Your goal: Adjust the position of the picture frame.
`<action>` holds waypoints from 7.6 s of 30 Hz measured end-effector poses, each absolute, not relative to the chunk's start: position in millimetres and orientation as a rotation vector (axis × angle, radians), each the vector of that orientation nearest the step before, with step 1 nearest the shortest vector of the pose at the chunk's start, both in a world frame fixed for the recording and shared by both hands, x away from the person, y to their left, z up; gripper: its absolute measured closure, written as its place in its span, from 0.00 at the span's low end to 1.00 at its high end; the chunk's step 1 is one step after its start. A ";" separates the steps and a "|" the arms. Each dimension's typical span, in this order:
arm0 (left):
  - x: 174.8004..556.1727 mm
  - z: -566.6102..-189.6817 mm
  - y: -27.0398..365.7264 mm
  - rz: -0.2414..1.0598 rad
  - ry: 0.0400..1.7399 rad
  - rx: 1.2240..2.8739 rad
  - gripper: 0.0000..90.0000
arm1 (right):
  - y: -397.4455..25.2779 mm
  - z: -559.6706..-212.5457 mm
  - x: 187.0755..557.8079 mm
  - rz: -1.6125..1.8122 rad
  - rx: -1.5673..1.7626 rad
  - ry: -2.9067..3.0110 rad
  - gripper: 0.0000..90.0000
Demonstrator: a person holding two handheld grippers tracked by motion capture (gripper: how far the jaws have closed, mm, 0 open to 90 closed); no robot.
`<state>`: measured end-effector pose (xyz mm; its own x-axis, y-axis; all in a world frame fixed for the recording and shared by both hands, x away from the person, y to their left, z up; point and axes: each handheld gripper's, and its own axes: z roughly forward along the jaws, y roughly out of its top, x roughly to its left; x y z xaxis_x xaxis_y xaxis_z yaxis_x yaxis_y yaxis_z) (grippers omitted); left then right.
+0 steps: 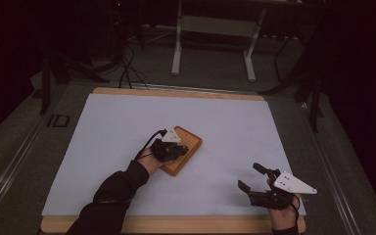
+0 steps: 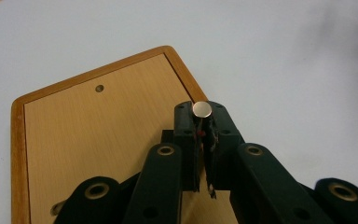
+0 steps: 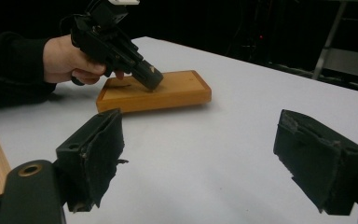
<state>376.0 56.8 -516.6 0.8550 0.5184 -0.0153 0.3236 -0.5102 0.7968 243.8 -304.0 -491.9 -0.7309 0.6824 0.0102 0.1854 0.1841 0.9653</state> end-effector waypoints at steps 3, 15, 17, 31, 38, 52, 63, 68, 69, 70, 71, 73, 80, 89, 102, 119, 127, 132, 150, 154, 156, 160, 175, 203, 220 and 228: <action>375.5 -517.9 54.9 0.288 0.600 2.159 0.94 | -303.8 -492.1 243.8 1.569 0.816 2.041 0.17; 371.9 -522.6 49.2 0.318 0.584 2.190 0.94 | -303.0 -492.1 243.4 1.569 0.816 2.048 0.17; 371.5 -522.1 48.7 0.326 0.580 2.199 0.94 | -302.8 -492.1 243.3 1.566 0.816 2.051 0.17; 349.3 -482.4 96.7 0.360 0.564 2.079 0.79 | -302.5 -492.7 243.4 1.563 0.820 2.055 0.17; 350.9 -493.5 134.6 0.454 0.752 2.104 0.85 | -301.8 -492.6 243.1 1.563 0.818 2.054 0.17; 358.7 -531.5 153.4 0.418 0.937 2.201 1.00 | -301.5 -493.2 244.1 1.564 0.821 2.057 0.17; 348.9 -531.1 150.6 0.331 0.872 2.225 1.00 | -300.0 -493.9 245.3 1.567 0.823 2.062 0.17; 340.4 -529.6 145.9 0.305 0.842 2.251 1.00 | -299.8 -494.0 245.7 1.567 0.822 2.063 0.17; 339.2 -529.2 146.4 0.304 0.838 2.252 1.00 | -299.8 -494.0 245.6 1.566 0.822 2.063 0.17; 338.6 -528.9 147.2 0.297 0.836 2.255 1.00 | -299.8 -494.0 245.6 1.566 0.822 2.064 0.17; 338.1 -528.9 148.6 0.289 0.840 2.249 1.00 | -299.9 -494.1 245.7 1.568 0.821 2.064 0.17; 337.7 -530.2 149.9 0.275 0.844 2.245 1.00 | -300.1 -494.1 245.8 1.572 0.824 2.062 0.17; 333.1 -530.7 143.9 0.257 0.805 2.263 1.00 | -298.9 -494.4 246.1 1.568 0.822 2.068 0.17; 317.1 -532.1 122.8 0.195 0.723 2.268 1.00 | -298.9 -494.5 246.1 1.567 0.821 2.071 0.17; 311.3 -528.9 108.2 0.180 0.679 2.310 1.00 | -300.8 -494.0 245.4 1.571 0.822 2.063 0.17; 310.2 -534.2 82.8 0.143 0.617 2.326 1.00 | -299.2 -494.2 244.7 1.566 0.822 2.071 0.17; 308.8 -533.6 48.4 0.103 0.530 2.347 1.00 | -301.4 -494.0 244.5 1.571 0.827 2.065 0.17; 309.2 -533.7 30.7 0.092 0.498 2.350 1.00 | -301.1 -494.0 244.5 1.570 0.825 2.067 0.17; 321.2 -533.2 -20.8 0.079 0.422 2.361 1.00 | -303.3 -493.8 243.8 1.578 0.828 2.063 0.17; 321.1 -533.4 -24.1 0.068 0.419 2.354 1.00 | -303.2 -493.8 243.8 1.578 0.826 2.065 0.17; 319.6 -530.5 -20.8 0.059 0.420 2.342 1.00 | -303.6 -493.9 243.8 1.576 0.827 2.065 0.17; 319.7 -519.4 -9.8 0.087 0.413 2.344 1.00 | -303.3 -494.2 244.2 1.576 0.829 2.067 0.17; 383.8 -499.7 5.9 0.210 0.565 2.287 1.00 | -303.2 -494.9 244.2 1.576 0.828 2.071 0.17; 474.3 -521.1 -44.2 0.295 0.617 2.340 1.00 | -304.9 -496.3 244.7 1.588 0.829 2.079 0.17; 459.8 -518.9 -15.8 0.284 0.646 2.359 1.00 | -304.4 -496.3 244.4 1.586 0.827 2.080 0.17; 445.7 -518.6 2.3 0.268 0.660 2.363 1.00 | -304.0 -496.5 244.4 1.581 0.831 2.081 0.17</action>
